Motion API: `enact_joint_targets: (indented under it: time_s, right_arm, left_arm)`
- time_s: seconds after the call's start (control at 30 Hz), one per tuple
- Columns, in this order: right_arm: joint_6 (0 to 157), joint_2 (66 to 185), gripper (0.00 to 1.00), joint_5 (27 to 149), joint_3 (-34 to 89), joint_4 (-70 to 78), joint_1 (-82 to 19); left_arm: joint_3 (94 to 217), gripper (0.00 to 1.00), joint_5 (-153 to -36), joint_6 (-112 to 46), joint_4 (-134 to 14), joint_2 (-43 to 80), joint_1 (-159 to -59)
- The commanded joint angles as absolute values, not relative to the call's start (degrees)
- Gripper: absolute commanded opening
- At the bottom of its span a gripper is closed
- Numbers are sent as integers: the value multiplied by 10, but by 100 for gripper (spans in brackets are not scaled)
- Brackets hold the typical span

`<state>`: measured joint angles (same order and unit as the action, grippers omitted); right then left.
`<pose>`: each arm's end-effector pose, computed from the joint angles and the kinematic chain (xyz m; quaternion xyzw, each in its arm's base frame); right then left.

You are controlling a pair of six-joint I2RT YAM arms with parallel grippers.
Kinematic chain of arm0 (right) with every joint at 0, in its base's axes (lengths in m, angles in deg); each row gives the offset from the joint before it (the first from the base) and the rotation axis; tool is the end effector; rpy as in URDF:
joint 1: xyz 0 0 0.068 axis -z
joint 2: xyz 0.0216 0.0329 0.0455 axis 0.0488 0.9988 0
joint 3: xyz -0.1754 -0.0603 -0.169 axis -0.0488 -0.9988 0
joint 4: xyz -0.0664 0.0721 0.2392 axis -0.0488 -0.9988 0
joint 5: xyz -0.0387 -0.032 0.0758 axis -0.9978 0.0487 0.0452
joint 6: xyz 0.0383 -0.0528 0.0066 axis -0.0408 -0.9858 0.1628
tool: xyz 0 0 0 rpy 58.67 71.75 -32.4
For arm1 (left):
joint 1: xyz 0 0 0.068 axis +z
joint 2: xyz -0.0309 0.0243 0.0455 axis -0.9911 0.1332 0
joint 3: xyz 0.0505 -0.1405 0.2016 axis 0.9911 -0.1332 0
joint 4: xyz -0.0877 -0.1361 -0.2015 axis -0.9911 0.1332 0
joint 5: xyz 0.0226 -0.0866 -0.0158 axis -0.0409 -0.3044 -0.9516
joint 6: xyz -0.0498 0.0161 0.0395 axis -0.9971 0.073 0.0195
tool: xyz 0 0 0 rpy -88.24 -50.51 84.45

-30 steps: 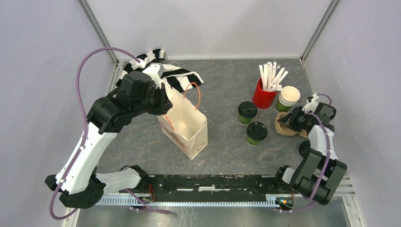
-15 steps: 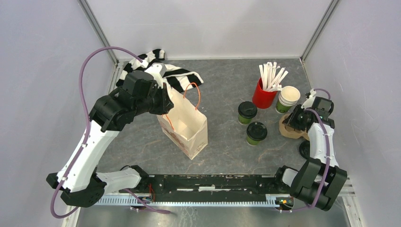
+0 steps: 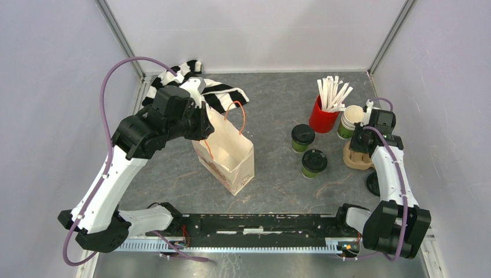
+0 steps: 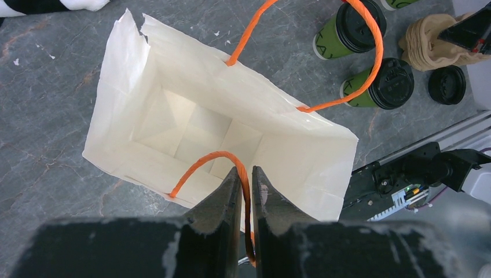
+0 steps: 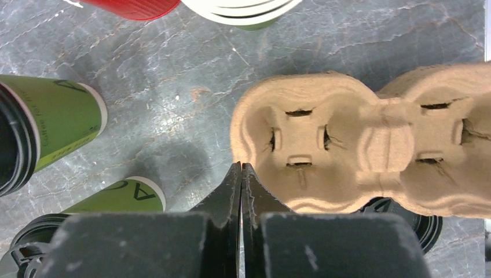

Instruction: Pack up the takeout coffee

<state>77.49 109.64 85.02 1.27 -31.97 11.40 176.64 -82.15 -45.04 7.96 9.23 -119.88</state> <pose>0.2369 -0.0558 0.2233 0.1529 0.9351 0.0132 0.3195 0.1662 -0.1230 0.4205 0.0947 0.8950 -0.1919 0.3913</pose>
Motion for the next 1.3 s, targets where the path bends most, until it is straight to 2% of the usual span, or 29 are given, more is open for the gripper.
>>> enact_joint_targets:
  time_s: [0.0,0.1,0.17,0.27,0.33,0.4,0.57,0.6,0.7,0.97,1.1,1.27]
  right_arm:
    - [754,1082,0,814,34,-317,96]
    - [747,1111,18,825,23,-318,96]
    - [741,1132,23,828,26,-326,95]
    - [734,1140,35,827,25,-318,100]
    - [728,1148,38,843,25,-317,106]
    - [724,1155,37,850,22,-317,115]
    - [709,1152,24,879,5,-304,141]
    - [700,1154,25,879,4,-305,142]
    - [696,1154,34,885,5,-306,142]
    - [701,1152,36,910,-6,-295,142]
    - [700,1158,35,903,-6,-296,142]
    - [699,1163,23,906,2,-297,142]
  left_arm:
    - [1773,19,-822,-428,64,92,-1201]
    - [1773,19,-824,-429,64,94,-1201]
    - [1775,18,-826,-430,65,94,-1201]
    - [1774,19,-825,-430,66,93,-1201]
    - [1776,19,-826,-430,67,93,-1201]
    - [1777,19,-827,-429,68,95,-1201]
    - [1778,19,-825,-429,67,98,-1201]
    - [1778,18,-825,-429,67,98,-1201]
    - [1777,19,-827,-430,66,98,-1201]
    - [1775,18,-830,-430,66,99,-1201]
    - [1774,18,-829,-430,65,99,-1201]
    - [1774,19,-830,-430,66,100,-1201]
